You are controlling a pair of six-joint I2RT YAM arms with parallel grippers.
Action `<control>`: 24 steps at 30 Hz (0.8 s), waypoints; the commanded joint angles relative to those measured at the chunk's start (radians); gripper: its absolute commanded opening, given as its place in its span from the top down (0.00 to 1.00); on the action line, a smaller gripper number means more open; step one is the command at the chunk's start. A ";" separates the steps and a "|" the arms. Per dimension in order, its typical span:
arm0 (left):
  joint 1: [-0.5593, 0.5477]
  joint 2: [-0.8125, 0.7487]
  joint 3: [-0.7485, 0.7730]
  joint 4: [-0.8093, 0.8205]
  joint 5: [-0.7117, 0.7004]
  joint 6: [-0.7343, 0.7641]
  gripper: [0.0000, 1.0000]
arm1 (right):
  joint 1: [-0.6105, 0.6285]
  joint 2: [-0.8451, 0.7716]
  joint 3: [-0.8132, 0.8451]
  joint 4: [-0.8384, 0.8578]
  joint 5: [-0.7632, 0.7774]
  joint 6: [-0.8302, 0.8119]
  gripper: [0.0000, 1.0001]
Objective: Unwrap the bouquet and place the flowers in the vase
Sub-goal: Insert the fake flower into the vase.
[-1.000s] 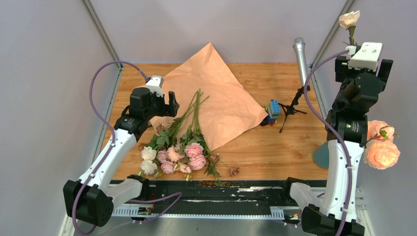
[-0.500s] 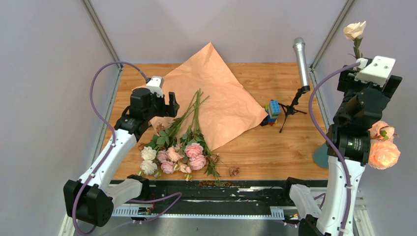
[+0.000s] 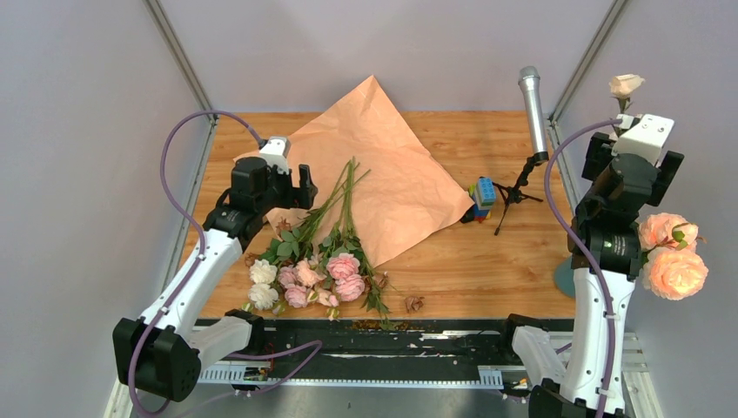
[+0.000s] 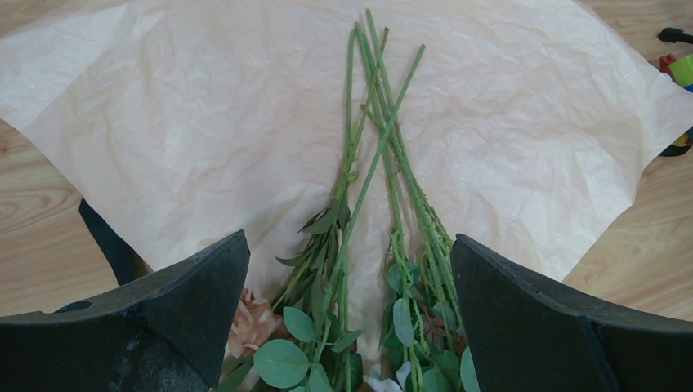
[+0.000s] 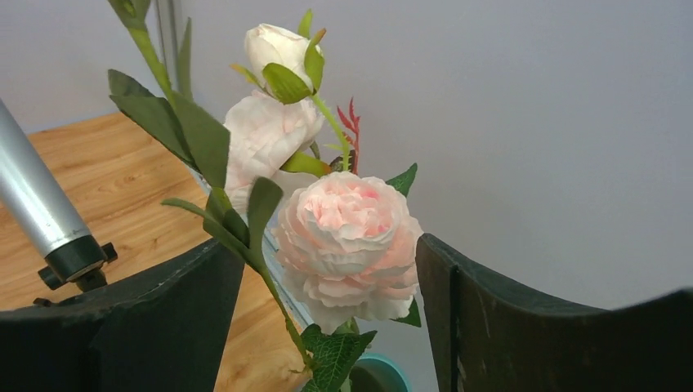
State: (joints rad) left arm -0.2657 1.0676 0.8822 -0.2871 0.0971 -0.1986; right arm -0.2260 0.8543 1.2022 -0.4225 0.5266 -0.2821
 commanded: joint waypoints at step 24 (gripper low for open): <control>0.006 -0.040 0.019 0.007 0.033 0.019 0.00 | -0.005 -0.084 0.150 -0.337 -0.367 0.315 0.00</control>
State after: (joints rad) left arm -0.2657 1.0542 0.8787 -0.2878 0.1184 -0.1982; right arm -0.2264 0.7933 1.2682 -0.6849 0.2653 -0.0208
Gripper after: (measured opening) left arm 0.998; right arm 0.996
